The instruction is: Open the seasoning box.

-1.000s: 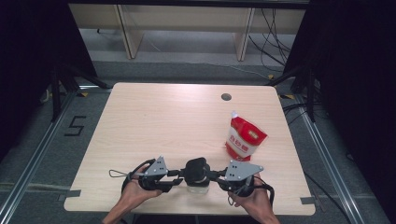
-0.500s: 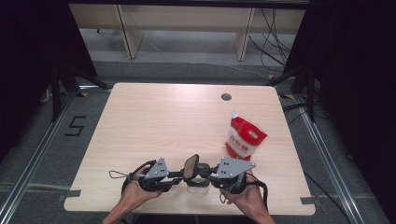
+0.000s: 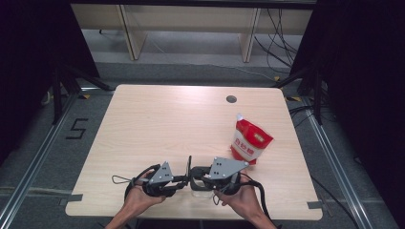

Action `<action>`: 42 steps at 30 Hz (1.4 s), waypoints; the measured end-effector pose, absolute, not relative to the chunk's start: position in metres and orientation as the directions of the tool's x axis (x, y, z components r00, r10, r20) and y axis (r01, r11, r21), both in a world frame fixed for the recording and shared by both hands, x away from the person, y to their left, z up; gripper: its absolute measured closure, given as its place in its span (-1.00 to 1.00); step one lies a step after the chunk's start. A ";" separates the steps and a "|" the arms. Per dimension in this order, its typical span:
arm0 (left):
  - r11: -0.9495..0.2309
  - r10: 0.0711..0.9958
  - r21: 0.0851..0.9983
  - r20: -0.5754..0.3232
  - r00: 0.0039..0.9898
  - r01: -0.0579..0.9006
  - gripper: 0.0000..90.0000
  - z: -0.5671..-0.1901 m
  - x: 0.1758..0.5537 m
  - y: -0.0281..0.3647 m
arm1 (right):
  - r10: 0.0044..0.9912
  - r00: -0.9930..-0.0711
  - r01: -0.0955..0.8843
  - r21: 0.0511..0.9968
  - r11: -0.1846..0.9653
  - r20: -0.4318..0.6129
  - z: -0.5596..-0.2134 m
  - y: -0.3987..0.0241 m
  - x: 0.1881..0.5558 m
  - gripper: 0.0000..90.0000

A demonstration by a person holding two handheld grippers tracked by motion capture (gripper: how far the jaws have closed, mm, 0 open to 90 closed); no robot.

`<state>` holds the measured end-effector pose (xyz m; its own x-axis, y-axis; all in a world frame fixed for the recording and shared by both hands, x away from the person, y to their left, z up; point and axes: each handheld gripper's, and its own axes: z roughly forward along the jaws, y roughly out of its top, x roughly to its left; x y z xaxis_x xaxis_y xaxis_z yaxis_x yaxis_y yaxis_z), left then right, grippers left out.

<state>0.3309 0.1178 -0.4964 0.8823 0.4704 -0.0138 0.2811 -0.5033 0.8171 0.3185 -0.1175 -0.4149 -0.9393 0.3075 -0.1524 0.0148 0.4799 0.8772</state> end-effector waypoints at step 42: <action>-0.381 0.579 0.827 -0.135 0.804 0.413 -0.19 -0.494 0.316 0.151 | 0.540 -0.841 0.195 0.905 0.377 -0.043 -0.446 -0.210 0.314 0.24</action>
